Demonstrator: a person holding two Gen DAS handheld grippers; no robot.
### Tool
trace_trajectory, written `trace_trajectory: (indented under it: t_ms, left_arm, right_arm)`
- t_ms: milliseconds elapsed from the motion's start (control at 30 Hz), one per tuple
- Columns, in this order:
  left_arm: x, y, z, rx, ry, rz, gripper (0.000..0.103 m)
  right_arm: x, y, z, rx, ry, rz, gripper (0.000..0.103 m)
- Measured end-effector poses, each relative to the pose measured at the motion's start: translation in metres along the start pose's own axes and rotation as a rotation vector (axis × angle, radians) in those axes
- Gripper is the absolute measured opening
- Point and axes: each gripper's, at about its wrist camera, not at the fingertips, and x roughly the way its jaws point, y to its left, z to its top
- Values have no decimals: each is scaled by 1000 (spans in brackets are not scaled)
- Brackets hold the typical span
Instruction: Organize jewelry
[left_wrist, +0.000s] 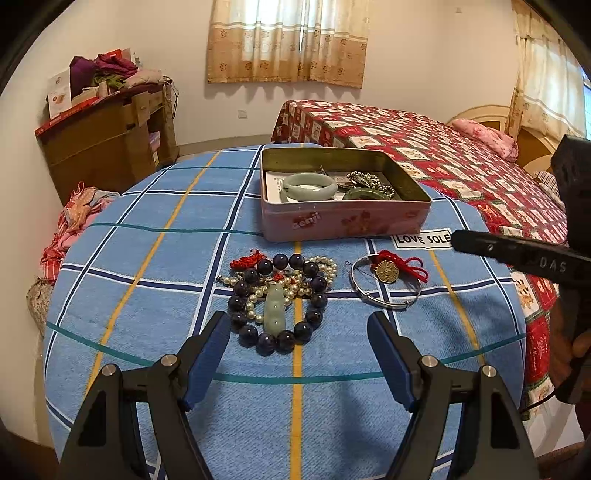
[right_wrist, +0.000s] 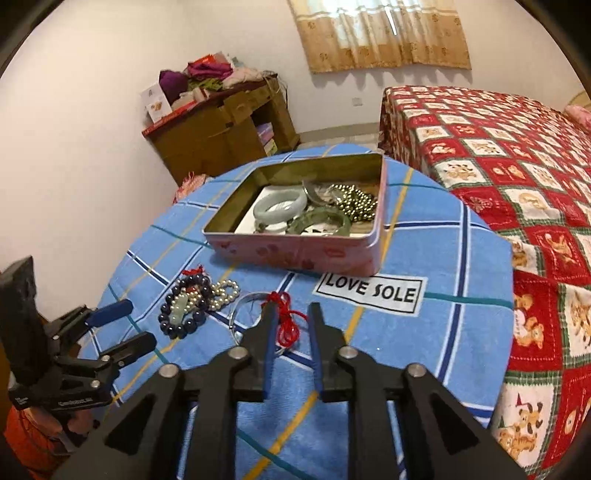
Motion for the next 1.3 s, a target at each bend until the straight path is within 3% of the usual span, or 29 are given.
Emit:
trace_trajectory:
  t_ms: [67,367,667,700,767,867,1067,1300]
  left_arm:
    - [1,0,0,-3,2,-5,77]
    - [8,2,-1,-2,6,-11,77]
    - [8,1,0,-3,3,-21,77]
    - [8,1,0,-2,3,-21,77]
    - [9,1,0,-2,2,-22,77]
    - [9,2,0,-10,2,-25,77]
    - [13,4,2,-32,6,-51,77]
    - [17,-5,3,-8,5,-53,77]
  right_arm:
    - [4,1,0,-12,11,-4,37]
    - [11,1,1,-51,30,-12,38]
    - [57,25,4,-233,138,-64,38]
    - [62,26,2,-252,153,-81,35]
    - [66,26,-1,-273,162,-107,17]
    - [55,14,-1,-205,123,-77,11]
    - [21,-9,9,-50,33,-9,10]
    - [18,-4,14,-44,32,23,11]
